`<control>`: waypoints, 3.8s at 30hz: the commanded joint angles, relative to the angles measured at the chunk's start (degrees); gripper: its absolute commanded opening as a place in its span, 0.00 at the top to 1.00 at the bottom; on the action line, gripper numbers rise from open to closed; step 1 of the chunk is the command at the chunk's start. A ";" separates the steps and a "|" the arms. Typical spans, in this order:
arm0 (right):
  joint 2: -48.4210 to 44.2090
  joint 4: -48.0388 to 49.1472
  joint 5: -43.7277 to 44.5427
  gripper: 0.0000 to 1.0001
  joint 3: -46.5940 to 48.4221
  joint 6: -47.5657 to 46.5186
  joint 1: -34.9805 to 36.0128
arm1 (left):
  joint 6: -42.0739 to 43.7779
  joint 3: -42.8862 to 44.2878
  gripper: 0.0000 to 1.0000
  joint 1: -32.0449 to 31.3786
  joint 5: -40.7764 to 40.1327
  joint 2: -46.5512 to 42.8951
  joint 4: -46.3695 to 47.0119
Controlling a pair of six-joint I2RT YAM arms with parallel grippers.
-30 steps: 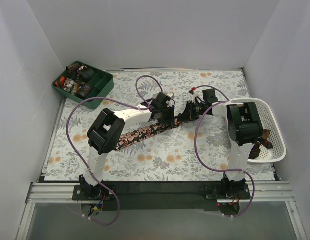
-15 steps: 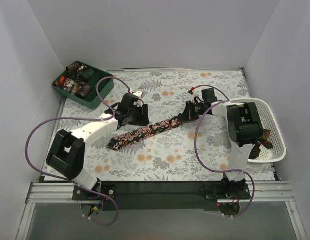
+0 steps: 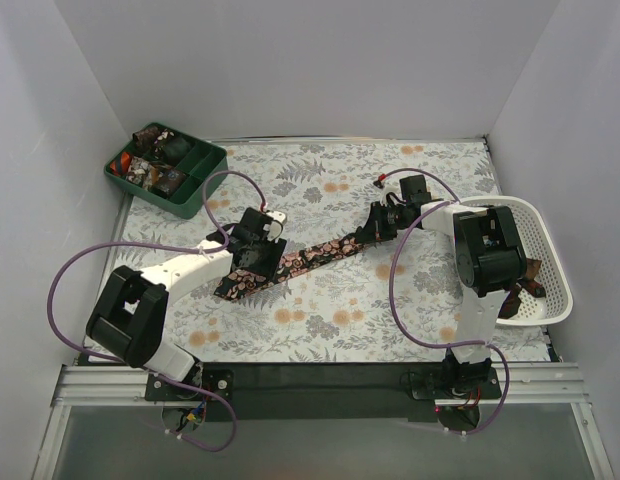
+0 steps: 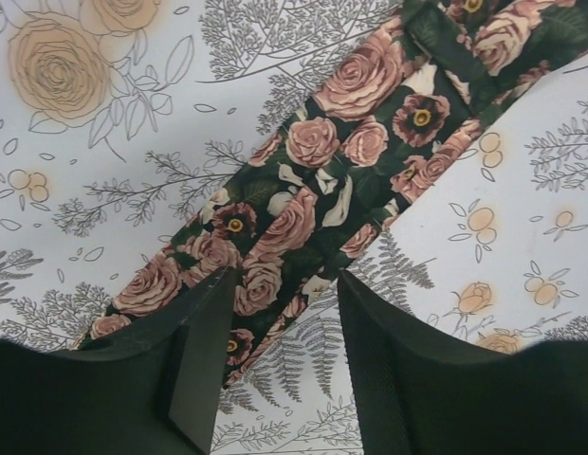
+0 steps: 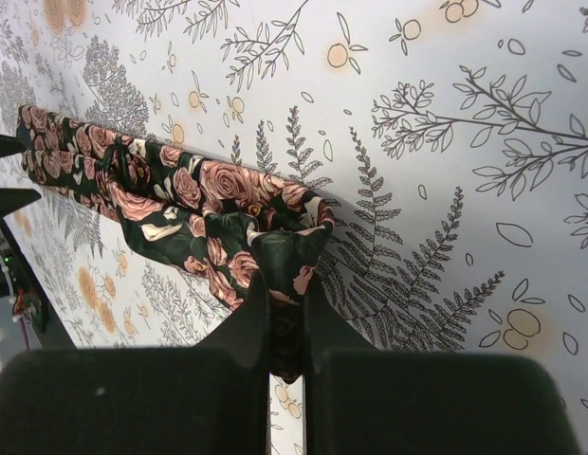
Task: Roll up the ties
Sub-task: Roll the tie
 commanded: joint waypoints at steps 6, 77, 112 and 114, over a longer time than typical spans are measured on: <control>-1.63 -3.13 4.79 0.99 0.80 -2.29 1.00 | 4.98 -0.34 0.65 -0.13 -2.85 2.90 1.50; 3.03 -27.47 52.62 0.55 22.59 -14.78 29.31 | -12.24 1.94 0.35 0.75 4.44 -8.96 -3.95; 2.05 -7.27 -4.34 0.30 10.12 -0.89 -4.54 | -18.40 42.12 0.71 -7.60 17.72 35.69 7.83; 2.67 -5.42 -6.01 0.31 8.72 -0.19 -4.54 | -18.31 40.80 0.72 -7.60 17.72 36.21 8.36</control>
